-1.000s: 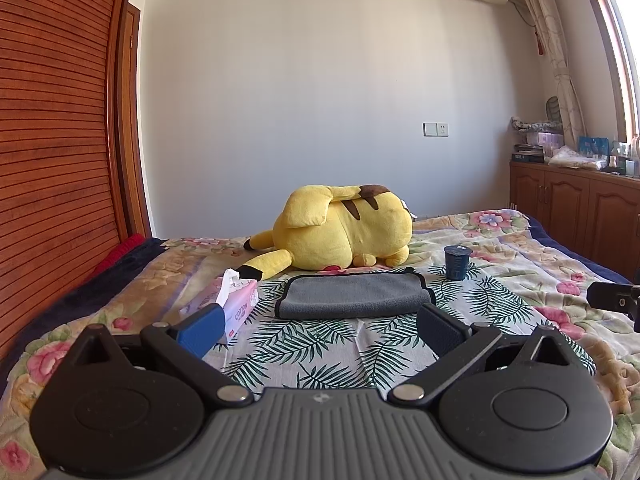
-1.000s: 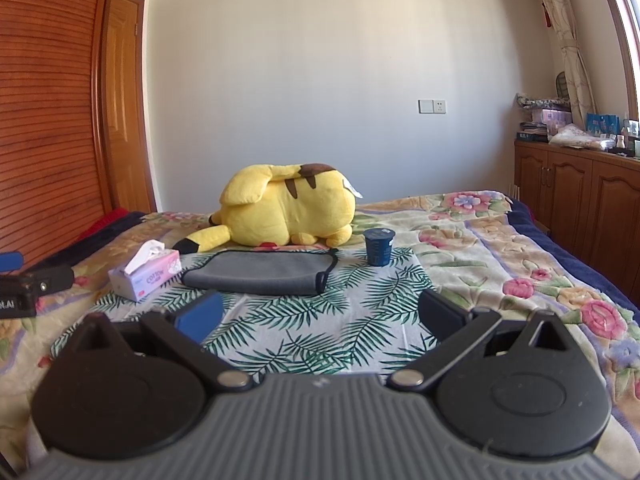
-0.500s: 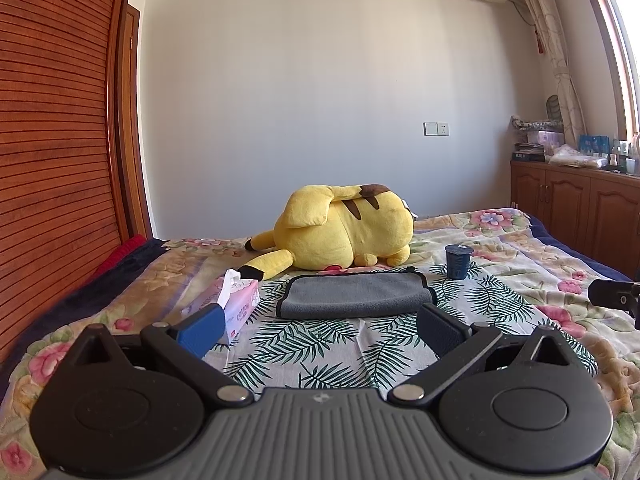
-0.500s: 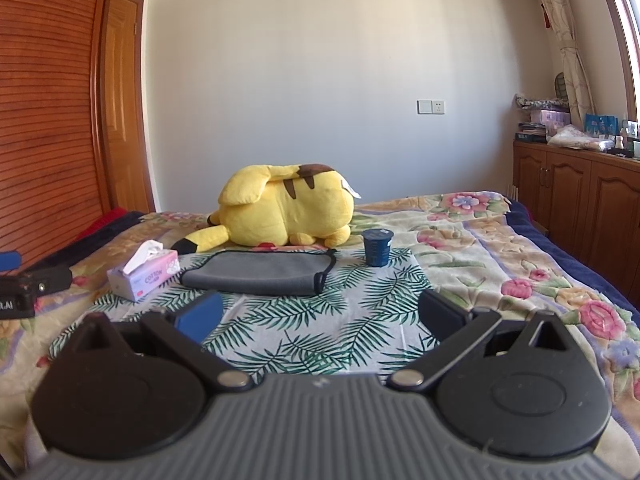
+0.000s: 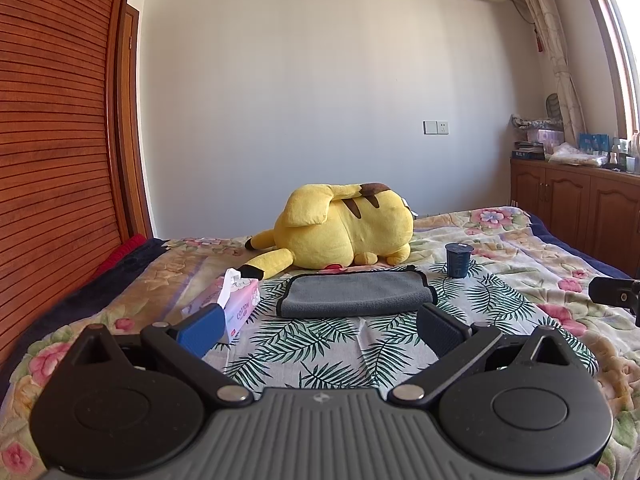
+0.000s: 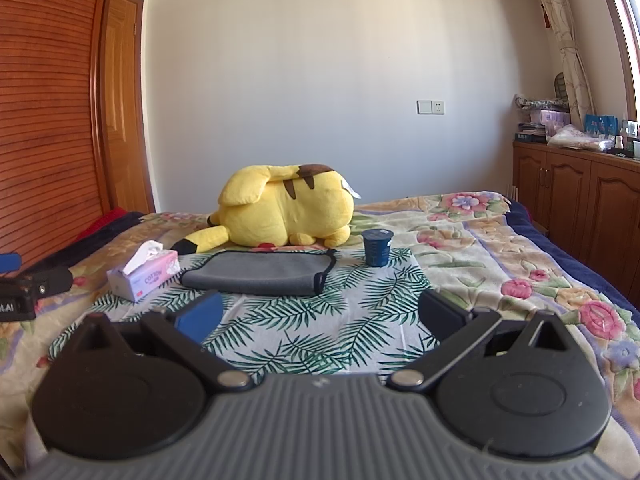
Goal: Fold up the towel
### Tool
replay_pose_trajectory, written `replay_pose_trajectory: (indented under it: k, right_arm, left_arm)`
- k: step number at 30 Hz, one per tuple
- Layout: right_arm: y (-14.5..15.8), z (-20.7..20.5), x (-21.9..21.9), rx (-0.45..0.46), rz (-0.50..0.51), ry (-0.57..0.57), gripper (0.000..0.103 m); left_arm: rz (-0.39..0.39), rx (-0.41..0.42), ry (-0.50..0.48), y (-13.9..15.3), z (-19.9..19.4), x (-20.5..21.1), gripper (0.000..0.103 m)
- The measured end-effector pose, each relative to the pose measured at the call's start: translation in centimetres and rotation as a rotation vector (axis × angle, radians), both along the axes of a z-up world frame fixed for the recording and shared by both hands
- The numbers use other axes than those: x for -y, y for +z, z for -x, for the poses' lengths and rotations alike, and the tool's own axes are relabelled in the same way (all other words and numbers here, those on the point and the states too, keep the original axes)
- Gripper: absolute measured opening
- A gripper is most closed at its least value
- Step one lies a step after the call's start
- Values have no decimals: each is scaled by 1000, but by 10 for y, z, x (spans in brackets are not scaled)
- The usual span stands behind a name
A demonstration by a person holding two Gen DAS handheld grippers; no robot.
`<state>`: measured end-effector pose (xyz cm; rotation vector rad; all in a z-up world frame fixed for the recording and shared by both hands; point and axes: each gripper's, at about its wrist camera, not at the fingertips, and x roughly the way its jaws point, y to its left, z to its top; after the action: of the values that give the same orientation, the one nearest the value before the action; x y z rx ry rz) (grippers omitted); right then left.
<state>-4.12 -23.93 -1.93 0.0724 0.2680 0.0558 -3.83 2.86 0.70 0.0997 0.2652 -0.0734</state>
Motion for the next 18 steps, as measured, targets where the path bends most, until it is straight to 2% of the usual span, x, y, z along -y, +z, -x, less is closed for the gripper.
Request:
replay_pose_trajectory:
  k: [18]
  right_arm:
    - [0,0,0,0,0,0,103]
  left_arm:
    - [-1,-2,0,0,1,0,84]
